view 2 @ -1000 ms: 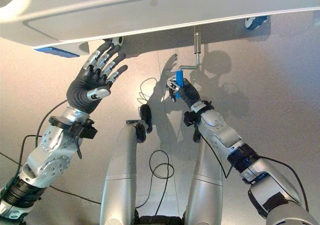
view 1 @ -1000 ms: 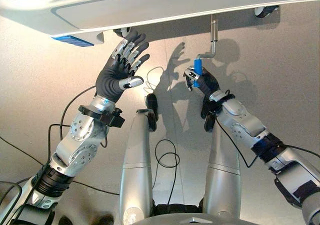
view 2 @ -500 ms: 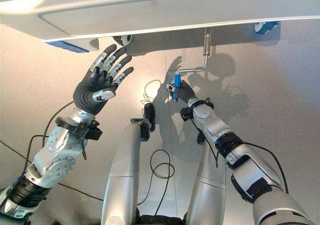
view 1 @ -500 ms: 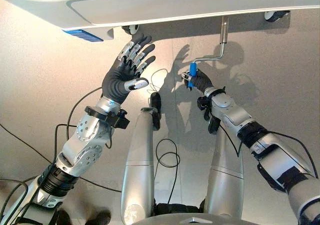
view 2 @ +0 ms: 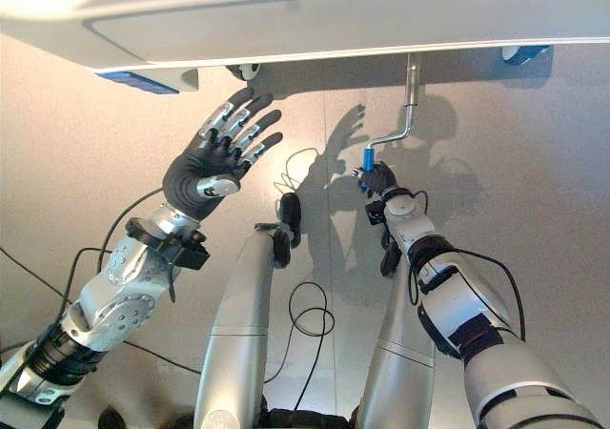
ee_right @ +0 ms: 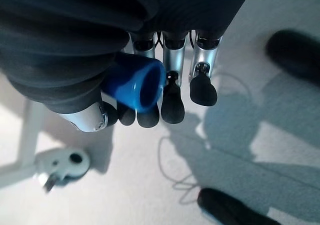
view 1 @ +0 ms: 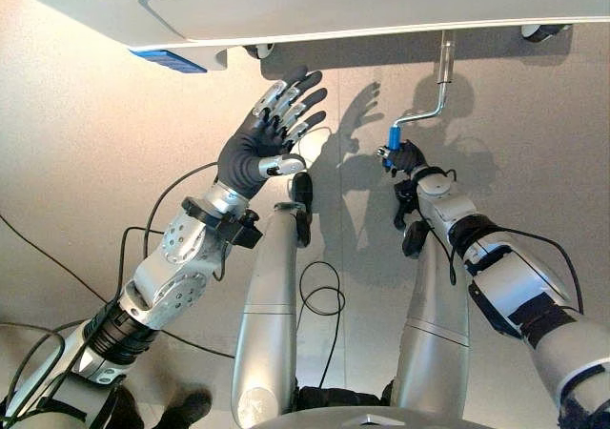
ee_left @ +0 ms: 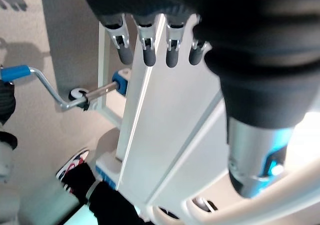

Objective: Raise the hospital bed

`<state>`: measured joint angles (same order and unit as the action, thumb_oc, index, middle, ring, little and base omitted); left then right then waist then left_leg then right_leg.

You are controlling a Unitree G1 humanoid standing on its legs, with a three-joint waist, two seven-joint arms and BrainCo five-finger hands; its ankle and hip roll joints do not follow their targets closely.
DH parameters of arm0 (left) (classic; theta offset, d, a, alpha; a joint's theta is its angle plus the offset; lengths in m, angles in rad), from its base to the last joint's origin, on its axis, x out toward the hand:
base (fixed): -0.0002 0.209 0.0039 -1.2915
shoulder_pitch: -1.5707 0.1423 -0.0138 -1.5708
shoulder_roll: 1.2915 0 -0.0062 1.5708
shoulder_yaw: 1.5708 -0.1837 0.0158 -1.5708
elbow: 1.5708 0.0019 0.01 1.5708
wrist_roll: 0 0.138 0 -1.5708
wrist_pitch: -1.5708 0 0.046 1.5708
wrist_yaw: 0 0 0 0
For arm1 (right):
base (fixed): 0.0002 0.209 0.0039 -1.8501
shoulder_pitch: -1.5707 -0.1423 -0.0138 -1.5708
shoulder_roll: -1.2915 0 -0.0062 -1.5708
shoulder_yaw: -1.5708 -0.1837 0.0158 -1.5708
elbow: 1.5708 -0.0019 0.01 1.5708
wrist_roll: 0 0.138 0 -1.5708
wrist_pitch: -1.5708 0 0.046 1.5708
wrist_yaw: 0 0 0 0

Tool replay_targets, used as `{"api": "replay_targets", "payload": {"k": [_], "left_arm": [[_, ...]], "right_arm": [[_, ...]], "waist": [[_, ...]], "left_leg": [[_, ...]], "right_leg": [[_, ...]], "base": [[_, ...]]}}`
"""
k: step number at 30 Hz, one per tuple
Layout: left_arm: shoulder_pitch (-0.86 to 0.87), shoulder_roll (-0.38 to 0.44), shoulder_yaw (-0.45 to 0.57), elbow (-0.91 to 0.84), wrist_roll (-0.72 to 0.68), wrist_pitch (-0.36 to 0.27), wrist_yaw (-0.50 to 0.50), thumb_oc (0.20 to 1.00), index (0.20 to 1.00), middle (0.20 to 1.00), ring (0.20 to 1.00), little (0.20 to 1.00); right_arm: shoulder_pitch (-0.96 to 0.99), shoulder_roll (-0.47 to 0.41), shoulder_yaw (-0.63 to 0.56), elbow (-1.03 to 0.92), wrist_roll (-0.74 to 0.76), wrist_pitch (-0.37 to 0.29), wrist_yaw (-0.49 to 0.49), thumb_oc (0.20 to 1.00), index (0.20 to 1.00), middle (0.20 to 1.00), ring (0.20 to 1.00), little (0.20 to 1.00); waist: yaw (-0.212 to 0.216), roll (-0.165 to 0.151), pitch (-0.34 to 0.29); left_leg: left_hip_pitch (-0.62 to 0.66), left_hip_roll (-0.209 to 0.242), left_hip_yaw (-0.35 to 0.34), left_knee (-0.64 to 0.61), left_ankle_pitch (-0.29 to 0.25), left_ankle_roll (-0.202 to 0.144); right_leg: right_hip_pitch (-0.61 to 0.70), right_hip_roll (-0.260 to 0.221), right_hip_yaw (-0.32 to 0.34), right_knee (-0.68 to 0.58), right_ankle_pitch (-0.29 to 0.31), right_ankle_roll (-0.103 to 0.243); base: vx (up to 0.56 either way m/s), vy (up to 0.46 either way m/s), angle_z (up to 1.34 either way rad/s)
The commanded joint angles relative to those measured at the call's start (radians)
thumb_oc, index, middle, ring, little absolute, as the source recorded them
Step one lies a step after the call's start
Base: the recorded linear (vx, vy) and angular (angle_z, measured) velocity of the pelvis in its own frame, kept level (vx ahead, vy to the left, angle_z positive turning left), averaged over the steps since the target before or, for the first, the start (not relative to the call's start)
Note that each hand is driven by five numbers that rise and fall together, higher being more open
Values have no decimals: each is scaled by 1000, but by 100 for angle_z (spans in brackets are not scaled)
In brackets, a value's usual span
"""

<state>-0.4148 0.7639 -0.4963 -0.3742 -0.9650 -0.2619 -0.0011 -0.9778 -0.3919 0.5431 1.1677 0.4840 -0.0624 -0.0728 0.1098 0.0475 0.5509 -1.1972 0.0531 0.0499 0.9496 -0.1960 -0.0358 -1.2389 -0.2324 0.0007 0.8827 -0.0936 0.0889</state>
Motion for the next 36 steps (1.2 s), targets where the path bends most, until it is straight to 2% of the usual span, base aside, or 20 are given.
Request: {"api": "replay_targets", "payload": {"k": [1,3,15,22,24,25,26,29,36], "left_arm": [[3,-56,10,-86,-11,-59,-39,1000,1000,1000,1000,1000],[1,-57,9,-85,-10,-61,-43,1000,1000,1000,1000,1000],[7,-71,6,-66,-4,-58,-78,1000,1000,1000,1000,1000],[29,-74,26,-65,-9,-61,-86,1000,1000,1000,1000,1000],[42,-77,40,-67,-6,-60,-86,1000,1000,1000,1000,1000],[59,-85,64,-71,-2,-60,-81,1000,1000,1000,1000,1000],[61,-84,64,-72,-2,-59,-81,1000,1000,1000,1000,1000],[86,-96,104,-68,2,-56,-71,1000,1000,1000,1000,1000],[119,-100,175,-75,9,-55,-47,1000,1000,1000,1000,1000]], "right_arm": [[-9,-53,-38,28,38,-37,0,200,200,200,200,200],[-10,-62,-43,34,39,-39,2,200,200,200,200,200],[12,-264,-146,107,74,-68,-11,200,200,200,200,200],[49,-313,-190,29,153,-101,-16,200,200,200,200,200],[72,-322,-200,-48,180,-118,-18,200,200,200,200,200],[118,-329,-220,-177,203,-142,-27,200,200,200,200,200],[123,-329,-222,-183,201,-140,-30,200,200,200,200,200],[262,-334,-308,-464,223,-197,-57,200,200,200,200,200],[480,-275,-439,-896,216,-275,-57,200,200,200,200,200]], "waist": [[-18,83,-31],[-19,85,-31],[-47,104,-31],[-65,96,-31],[-74,89,-31],[-86,78,-31],[-86,77,-31],[-113,55,-31],[-141,18,-31]], "left_leg": [[-43,-47,-13,-159,219,-77],[-41,-46,-10,-162,219,-77],[-20,-39,0,-180,220,-80],[-9,-32,6,-186,219,-80],[-6,-31,8,-189,219,-78],[-4,-29,9,-193,219,-78],[-3,-29,9,-194,219,-78],[6,-21,9,-200,220,-79],[6,-21,3,-195,216,-80]], "right_leg": [[19,17,0,-24,89,37],[20,17,2,-26,88,37],[13,23,16,-5,69,36],[12,30,24,1,65,36],[10,34,27,2,65,36],[8,38,27,1,64,35],[9,37,27,1,64,35],[9,41,27,2,60,33],[12,50,23,2,63,34]], "base": [[0,0,0],[0,0,0],[3,-5,0],[11,-16,-2],[8,-17,-1],[0,0,0],[13,-34,-2],[9,-27,-3],[-2,-20,-4]]}}
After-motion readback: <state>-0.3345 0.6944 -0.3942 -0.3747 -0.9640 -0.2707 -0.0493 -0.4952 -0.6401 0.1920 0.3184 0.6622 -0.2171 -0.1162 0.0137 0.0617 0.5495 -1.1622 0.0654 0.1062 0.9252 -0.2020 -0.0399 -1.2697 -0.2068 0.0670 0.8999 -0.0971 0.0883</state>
